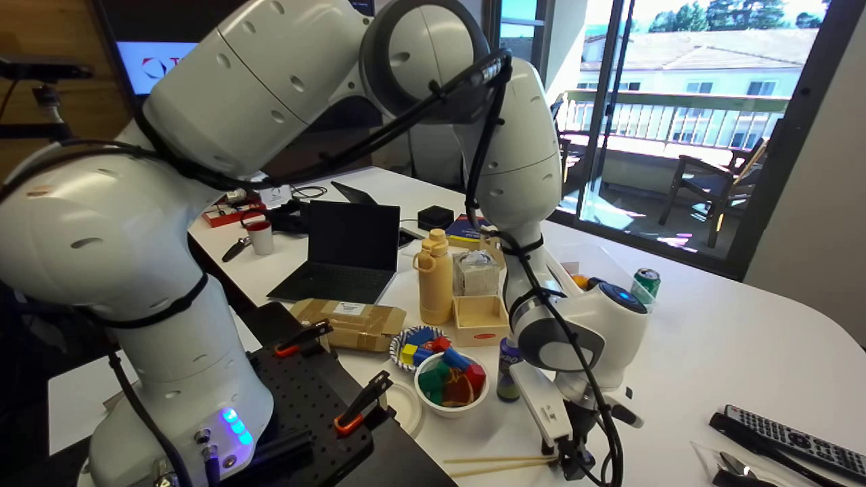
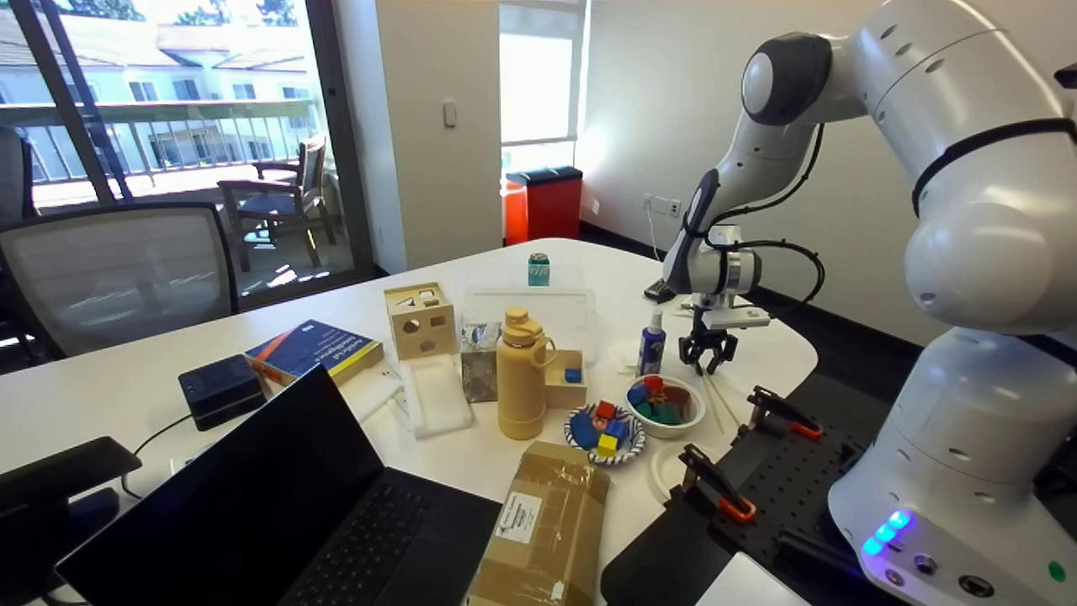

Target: Use the chopsticks to stir the contents in the bowl

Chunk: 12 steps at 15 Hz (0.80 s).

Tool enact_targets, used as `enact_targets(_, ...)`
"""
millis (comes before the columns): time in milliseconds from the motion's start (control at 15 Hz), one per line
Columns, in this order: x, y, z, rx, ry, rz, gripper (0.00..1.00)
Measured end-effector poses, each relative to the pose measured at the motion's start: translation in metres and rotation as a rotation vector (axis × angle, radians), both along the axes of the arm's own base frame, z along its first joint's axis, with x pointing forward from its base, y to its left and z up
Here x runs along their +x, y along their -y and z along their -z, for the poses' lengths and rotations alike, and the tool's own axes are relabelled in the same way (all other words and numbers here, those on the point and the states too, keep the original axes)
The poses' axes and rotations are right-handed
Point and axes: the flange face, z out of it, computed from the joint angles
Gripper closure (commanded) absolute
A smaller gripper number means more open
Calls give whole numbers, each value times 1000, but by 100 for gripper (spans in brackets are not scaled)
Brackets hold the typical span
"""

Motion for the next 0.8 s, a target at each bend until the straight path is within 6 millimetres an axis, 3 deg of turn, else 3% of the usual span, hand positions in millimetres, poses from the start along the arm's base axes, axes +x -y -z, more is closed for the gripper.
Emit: enact_targets(800, -7, 9, -2, -26, -18, 124, 96)
